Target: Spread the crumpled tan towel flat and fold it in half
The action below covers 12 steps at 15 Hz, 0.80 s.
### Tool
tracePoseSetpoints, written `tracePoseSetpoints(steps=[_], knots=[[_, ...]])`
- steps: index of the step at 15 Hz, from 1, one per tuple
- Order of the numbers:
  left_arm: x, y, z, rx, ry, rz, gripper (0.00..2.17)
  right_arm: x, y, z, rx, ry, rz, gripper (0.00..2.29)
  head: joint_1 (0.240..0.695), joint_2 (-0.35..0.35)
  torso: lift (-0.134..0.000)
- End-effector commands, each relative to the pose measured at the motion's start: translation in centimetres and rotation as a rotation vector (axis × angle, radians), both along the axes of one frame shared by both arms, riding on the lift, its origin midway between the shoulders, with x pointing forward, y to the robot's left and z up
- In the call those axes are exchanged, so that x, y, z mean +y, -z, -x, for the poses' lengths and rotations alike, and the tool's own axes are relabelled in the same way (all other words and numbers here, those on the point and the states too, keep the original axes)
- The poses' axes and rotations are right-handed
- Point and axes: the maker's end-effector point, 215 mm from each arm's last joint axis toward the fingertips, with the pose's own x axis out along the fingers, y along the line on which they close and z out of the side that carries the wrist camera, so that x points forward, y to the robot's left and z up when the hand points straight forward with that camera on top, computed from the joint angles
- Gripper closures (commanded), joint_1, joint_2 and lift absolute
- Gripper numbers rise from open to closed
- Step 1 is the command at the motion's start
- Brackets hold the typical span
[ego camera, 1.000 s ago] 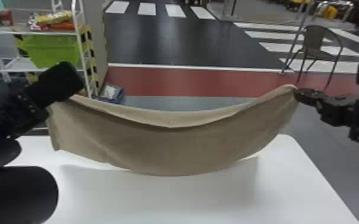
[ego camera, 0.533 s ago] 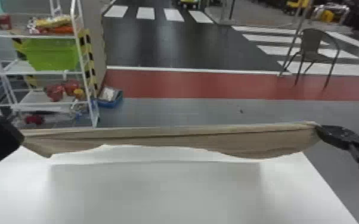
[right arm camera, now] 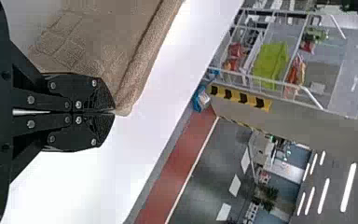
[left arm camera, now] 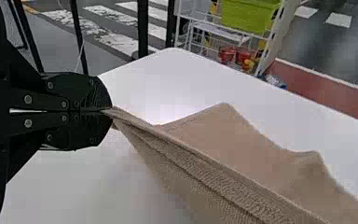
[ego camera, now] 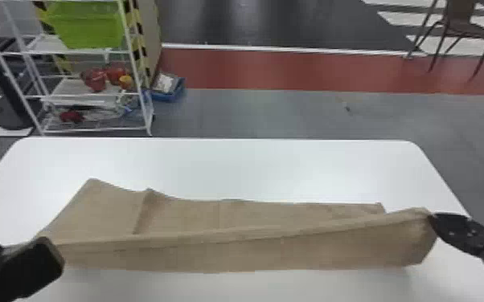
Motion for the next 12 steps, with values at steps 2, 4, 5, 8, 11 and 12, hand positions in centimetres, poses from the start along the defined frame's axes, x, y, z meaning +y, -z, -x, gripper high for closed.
tracePoseSetpoints(steps=[2,4,5,8,11,12], knots=[[3.0,2.6,3.1,0.062,-0.037,-0.078,2.07,0.5,3.2,2.8,0.053,-0.042,0.049,1.3,0.695,0.001,-0.123],[4.2,4.4,4.6,0.099,-0.051,-0.111,2.07,1.8,4.7,4.3,0.071,-0.093,0.078,1.3,0.695,0.031,-0.123],[4.6,5.1,5.0,0.111,-0.056,-0.126,2.07,2.4,5.2,4.8,0.078,-0.111,0.086,1.3,0.695,0.044,-0.123],[5.6,5.5,5.5,0.119,-0.069,-0.157,1.86,3.5,6.1,6.3,0.108,-0.149,0.084,1.3,0.695,0.114,-0.123],[6.7,5.3,6.7,0.143,-0.067,-0.214,0.33,3.9,7.5,8.8,0.17,-0.204,0.104,1.28,0.695,0.152,-0.123],[7.3,5.3,7.3,0.155,-0.075,-0.239,0.07,4.2,8.1,10.1,0.19,-0.23,0.11,1.28,0.695,0.178,-0.123]])
